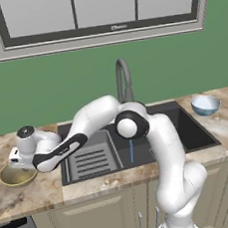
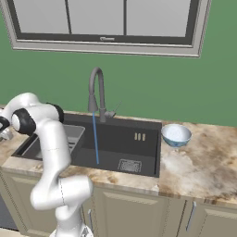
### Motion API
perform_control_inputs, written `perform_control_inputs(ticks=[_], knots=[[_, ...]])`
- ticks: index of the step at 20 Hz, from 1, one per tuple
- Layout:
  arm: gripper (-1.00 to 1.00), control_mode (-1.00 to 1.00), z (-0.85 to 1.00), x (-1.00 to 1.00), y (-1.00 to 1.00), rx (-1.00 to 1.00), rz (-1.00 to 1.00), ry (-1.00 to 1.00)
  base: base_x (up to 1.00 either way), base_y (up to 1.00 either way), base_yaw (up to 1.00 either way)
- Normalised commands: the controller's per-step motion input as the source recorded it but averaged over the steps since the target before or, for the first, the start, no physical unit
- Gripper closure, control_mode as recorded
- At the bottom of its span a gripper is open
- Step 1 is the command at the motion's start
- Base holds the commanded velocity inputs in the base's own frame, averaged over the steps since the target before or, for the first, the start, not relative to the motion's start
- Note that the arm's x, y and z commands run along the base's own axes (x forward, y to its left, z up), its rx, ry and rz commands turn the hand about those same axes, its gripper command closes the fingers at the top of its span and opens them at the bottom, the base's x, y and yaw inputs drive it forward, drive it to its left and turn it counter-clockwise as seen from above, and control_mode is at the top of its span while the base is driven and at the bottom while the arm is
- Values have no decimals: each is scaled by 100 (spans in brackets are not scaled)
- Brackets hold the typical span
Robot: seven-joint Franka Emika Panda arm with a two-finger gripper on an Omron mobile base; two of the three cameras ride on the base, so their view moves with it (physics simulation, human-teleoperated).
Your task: Rinse each bowl for a few seconds and place them down in the sink or on the counter.
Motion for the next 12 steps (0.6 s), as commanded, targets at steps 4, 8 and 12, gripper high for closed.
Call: perform_control_inputs(ticks=[4, 8, 12], knots=[[100, -100, -11, 1, 0, 2, -2, 0, 0, 0, 0], [100, -100, 0, -8, -6, 4, -2, 0, 0, 0, 0], [100, -100, 23, -24, -27, 4, -3, 0, 0, 0, 0]])
